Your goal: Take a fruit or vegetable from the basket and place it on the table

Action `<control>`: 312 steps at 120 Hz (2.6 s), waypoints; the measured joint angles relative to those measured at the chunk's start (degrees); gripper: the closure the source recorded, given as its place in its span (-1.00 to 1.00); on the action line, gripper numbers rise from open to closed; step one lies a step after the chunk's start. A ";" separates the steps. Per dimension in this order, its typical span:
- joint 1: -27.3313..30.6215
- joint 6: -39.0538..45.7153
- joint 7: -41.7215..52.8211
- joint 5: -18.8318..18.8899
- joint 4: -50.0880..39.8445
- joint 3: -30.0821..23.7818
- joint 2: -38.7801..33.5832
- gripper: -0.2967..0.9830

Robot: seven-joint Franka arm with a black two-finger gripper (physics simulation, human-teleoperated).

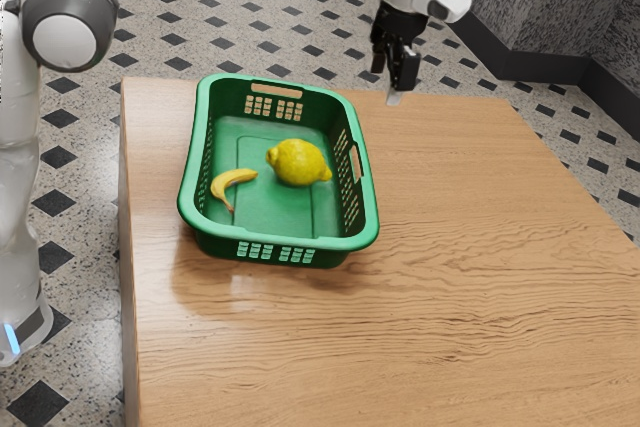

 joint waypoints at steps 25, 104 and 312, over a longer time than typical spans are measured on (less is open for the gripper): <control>0.24 -0.27 0.01 -0.79 0.11 0.28 0.01 -0.53; 0.13 11.65 6.66 -0.99 -40.00 1.68 -20.62 -0.53; 2.36 26.87 6.15 2.27 -62.90 13.54 -22.54 -0.53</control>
